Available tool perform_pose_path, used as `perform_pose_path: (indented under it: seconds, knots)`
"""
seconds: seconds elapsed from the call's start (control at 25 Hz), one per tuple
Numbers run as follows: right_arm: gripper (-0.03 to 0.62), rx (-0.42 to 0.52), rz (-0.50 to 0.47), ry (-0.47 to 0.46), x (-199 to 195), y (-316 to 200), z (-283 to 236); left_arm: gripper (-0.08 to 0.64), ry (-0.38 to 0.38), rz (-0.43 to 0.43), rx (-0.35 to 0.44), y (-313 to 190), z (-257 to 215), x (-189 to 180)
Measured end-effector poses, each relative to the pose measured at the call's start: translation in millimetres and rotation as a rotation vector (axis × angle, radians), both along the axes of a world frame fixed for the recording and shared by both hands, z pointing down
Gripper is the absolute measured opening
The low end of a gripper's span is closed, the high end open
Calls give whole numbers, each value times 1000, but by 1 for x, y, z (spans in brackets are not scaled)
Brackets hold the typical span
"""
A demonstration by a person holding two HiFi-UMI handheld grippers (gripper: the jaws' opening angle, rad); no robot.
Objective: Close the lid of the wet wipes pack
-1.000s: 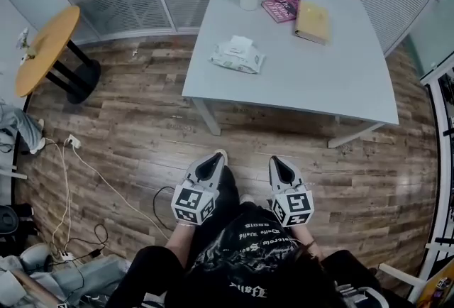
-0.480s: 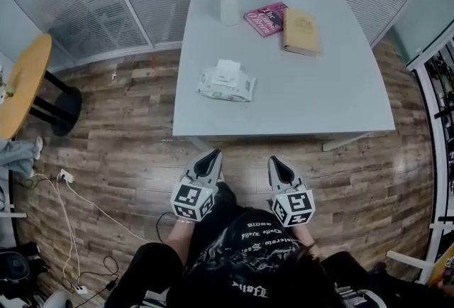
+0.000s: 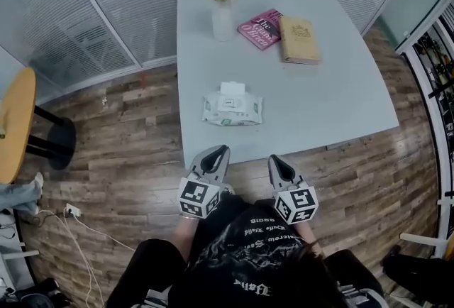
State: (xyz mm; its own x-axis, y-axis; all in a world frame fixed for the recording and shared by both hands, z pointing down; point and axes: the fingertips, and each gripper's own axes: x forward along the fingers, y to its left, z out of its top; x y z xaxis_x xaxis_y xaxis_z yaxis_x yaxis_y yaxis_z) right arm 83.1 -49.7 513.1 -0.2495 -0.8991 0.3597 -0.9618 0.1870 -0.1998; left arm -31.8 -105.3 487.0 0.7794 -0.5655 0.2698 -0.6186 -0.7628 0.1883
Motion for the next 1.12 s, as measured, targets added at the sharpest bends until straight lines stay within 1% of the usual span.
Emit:
perform_pose_path:
  seconds: [0.2, 0.44, 0.56, 0.76, 0.84, 0.96, 1.12]
  knots:
    - [-2, -31, -2, -21, -12, -22, 2, 20, 3, -16, 0, -24, 0, -15]
    - [-2, -55, -31, -29, -15, -47, 6, 20, -17, -88, -9, -42, 7, -32]
    - [-1, -59, -50, -23, -11, -60, 7, 20, -35, -99, -9, -49, 10, -31]
    - [0, -55, -83, 13, 2, -98, 3, 20, -59, -156, -22, -71, 11, -32]
    - [0, -47, -86, 5, 10, -114, -2, 20, -74, -174, -26, -80, 11, -29]
    - [0, -38, -95, -15, 21, -138, -9, 20, -77, -193, -27, -91, 11, -22]
    - [0, -36, -156, -8, 28, -171, -13, 20, -88, -209, -21, -106, 12, -13]
